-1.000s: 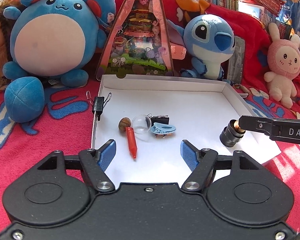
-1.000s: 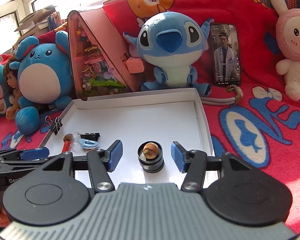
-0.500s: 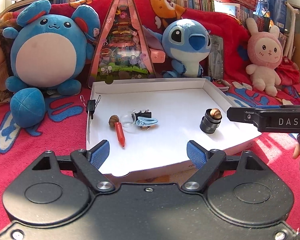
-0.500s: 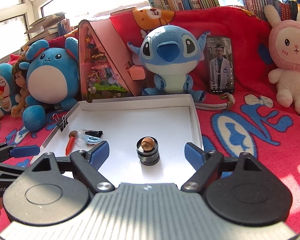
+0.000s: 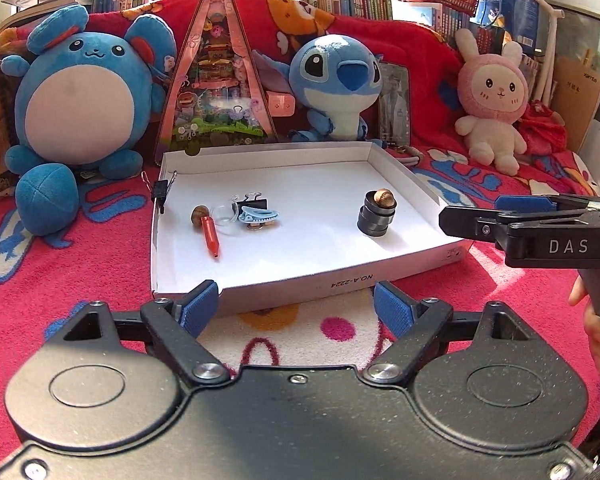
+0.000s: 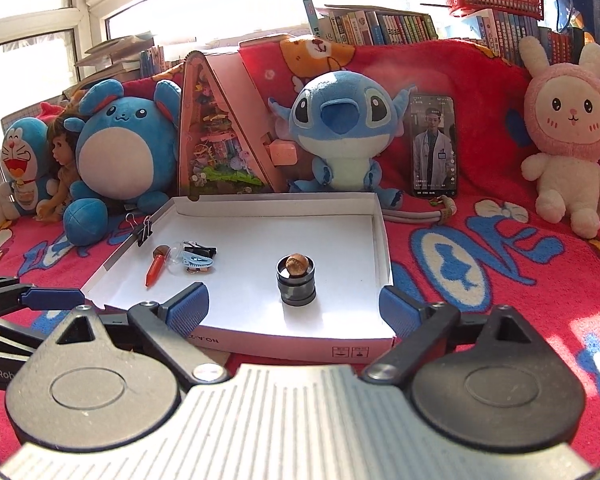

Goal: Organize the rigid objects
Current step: 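Withdraw both tools to the second red crayon and the blue hair clip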

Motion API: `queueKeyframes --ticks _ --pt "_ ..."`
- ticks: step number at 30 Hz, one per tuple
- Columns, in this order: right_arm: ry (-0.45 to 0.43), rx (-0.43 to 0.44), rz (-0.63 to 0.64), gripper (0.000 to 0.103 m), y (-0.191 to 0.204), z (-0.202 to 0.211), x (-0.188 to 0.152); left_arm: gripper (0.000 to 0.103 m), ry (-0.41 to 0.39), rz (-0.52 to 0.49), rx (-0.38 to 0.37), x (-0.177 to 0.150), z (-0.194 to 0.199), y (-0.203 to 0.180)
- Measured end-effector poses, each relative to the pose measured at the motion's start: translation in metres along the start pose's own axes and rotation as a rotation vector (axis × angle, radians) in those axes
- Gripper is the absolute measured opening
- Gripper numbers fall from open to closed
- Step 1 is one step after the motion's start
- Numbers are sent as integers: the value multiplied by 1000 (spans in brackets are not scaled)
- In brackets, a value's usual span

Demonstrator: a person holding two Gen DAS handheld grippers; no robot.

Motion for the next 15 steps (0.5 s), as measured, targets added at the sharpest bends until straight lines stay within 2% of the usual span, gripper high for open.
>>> queueKeyframes --ticks 15 --pt "0 -8 50 100 13 33 -41 84 50 -13 -33 -49 22 -5"
Point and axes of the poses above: each gripper's, at about its wrist camera, not at the fingertips, and z roughly against the way its jaws point, y to its left, x to its top, the point moved 10 cm from there along -z, roughly the way its jaws point, and after that the axes turned 15 degrees about z, right-handed, at the moved point
